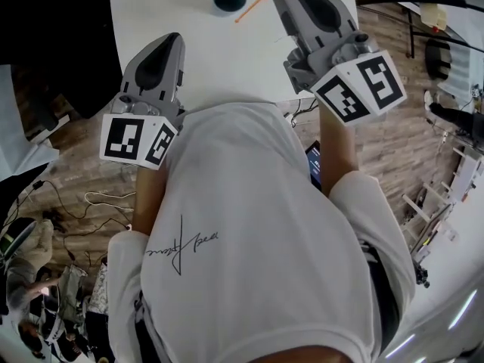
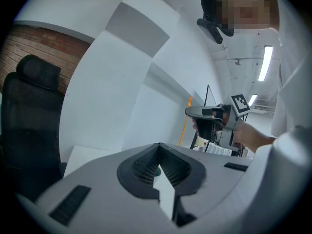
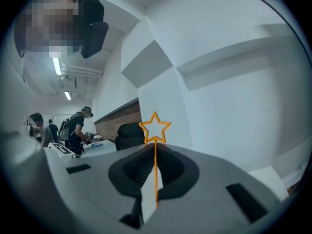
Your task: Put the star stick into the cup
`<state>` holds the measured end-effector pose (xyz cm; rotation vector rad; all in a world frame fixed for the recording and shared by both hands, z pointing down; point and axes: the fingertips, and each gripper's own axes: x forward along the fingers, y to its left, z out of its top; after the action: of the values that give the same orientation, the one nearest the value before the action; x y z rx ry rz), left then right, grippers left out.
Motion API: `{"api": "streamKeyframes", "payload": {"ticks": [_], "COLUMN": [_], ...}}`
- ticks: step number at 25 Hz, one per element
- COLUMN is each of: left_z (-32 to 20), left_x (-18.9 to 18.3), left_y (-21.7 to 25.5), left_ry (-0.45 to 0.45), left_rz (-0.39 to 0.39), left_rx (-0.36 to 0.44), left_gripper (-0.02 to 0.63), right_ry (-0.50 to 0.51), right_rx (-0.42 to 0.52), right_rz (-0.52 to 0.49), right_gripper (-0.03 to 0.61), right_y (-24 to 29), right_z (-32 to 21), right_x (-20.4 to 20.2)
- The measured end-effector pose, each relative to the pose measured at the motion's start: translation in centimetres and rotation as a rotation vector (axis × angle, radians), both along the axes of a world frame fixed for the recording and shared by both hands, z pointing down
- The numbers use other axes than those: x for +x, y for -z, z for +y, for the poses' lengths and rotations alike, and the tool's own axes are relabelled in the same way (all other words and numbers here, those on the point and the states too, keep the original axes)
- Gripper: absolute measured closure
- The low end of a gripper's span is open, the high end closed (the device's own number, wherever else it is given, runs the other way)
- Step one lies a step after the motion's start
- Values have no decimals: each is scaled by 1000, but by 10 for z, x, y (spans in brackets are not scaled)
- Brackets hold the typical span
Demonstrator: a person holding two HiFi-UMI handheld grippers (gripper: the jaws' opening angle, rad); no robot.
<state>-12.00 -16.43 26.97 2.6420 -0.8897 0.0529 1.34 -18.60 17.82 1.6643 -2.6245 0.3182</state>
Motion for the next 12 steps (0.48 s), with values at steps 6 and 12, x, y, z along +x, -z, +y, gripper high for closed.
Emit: {"api": "streamKeyframes", "payload": {"ticks": [6, 12], "left_z": [-4, -7], "left_x": [-6, -4], "left_y": [-7, -15], "left_ry": [-7, -24], "left_rz": [-7, -11], "left_rx": [-22, -43], "left_gripper": [606, 606], "right_ry": [-22, -41], "right_rx": [-3, -7], "right_rz": [-5, -6], "right_gripper": [560, 560], "right_y": [-4, -10], "right_z": [-13, -20], "right_x": [1, 6]}}
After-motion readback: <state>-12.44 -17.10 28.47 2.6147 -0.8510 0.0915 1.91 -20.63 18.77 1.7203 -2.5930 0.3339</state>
